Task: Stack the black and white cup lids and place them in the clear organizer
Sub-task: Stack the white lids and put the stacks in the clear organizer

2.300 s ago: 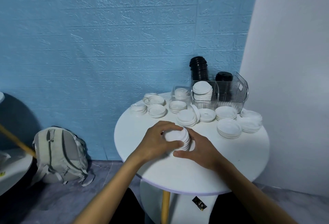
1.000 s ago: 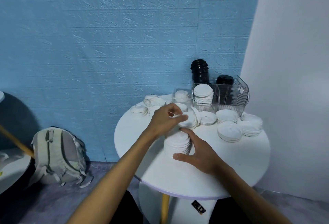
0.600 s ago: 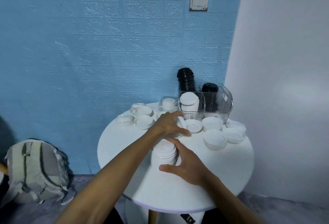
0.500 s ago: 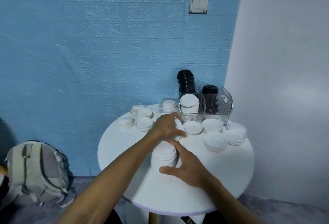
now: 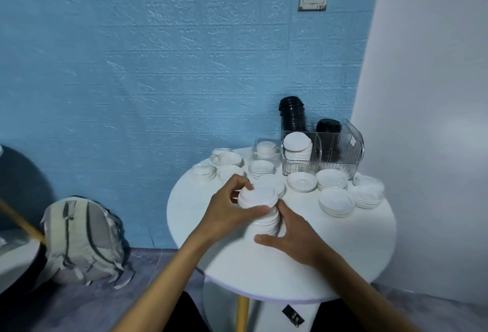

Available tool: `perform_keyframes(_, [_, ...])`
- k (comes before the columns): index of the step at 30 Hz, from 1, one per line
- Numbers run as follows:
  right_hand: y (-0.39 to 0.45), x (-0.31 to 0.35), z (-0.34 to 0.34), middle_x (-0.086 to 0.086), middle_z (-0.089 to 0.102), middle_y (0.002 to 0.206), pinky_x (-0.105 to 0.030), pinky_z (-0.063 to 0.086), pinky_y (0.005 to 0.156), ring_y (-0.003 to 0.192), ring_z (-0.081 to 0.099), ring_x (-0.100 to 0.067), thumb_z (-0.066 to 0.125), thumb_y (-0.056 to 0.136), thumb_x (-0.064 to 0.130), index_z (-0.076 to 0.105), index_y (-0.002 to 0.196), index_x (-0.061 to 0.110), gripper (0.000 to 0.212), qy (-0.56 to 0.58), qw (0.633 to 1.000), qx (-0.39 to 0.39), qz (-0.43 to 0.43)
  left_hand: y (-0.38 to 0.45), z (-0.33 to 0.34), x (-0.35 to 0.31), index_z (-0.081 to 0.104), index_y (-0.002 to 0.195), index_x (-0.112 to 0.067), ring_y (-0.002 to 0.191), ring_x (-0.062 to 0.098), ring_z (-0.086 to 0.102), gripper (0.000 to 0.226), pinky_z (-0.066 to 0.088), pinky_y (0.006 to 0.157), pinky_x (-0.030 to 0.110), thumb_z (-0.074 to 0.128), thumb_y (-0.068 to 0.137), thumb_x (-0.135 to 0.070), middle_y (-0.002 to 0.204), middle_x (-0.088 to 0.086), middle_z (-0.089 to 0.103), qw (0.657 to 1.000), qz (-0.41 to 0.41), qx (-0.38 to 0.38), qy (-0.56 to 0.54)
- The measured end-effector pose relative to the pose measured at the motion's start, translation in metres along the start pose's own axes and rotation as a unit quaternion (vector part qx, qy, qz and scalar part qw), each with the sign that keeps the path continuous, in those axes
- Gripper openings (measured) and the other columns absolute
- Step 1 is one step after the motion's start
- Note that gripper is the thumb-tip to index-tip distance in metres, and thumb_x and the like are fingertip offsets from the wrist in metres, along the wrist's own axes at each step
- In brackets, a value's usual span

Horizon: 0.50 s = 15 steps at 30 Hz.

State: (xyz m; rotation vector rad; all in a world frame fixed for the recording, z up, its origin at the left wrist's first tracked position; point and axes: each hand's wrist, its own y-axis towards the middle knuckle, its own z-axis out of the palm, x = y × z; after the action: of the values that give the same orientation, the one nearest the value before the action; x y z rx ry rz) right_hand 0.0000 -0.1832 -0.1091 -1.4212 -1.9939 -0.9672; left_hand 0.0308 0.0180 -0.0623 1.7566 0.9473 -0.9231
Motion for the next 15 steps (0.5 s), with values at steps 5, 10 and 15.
perform_keyframes(5, [0.0, 0.0, 0.0, 0.031, 0.053, 0.14, -0.025, 0.041, 0.111, 0.129, 0.048, 0.01, 0.083, 0.072, 0.06, 0.039, 0.147, 0.04, 0.09, 0.016, 1.0, -0.003, 0.002, -0.011, 0.009, 0.011, 0.073, 0.106, -0.033, 0.104, 0.008, 0.068, 0.049, 0.052, 0.088, 0.017, 0.097, 0.063, -0.036, 0.108, -0.017, 0.074, 0.999, -0.033, -0.015, 0.01])
perform_keyframes(10, [0.0, -0.001, 0.0, 0.029, 0.057, 0.135, -0.029, 0.044, 0.109, 0.124, 0.053, 0.009, 0.083, 0.069, 0.061, 0.042, 0.143, 0.041, 0.088, 0.015, 1.0, -0.002, 0.015, -0.019, 0.012, 0.019, 0.075, 0.106, -0.035, 0.108, 0.005, 0.066, 0.045, 0.053, 0.096, 0.027, 0.097, 0.066, -0.033, 0.113, -0.017, 0.073, 0.999, -0.032, -0.008, 0.012])
perform_keyframes(15, [0.002, -0.004, 0.001, 0.023, 0.049, 0.146, -0.024, 0.039, 0.112, 0.132, 0.048, 0.003, 0.084, 0.067, 0.063, 0.017, 0.154, 0.046, 0.111, 0.015, 0.999, 0.007, 0.028, -0.016, 0.011, 0.016, 0.075, 0.105, -0.039, 0.112, 0.002, 0.064, 0.045, 0.05, 0.099, 0.024, 0.096, 0.066, -0.034, 0.117, -0.018, 0.071, 0.999, -0.022, 0.004, 0.034])
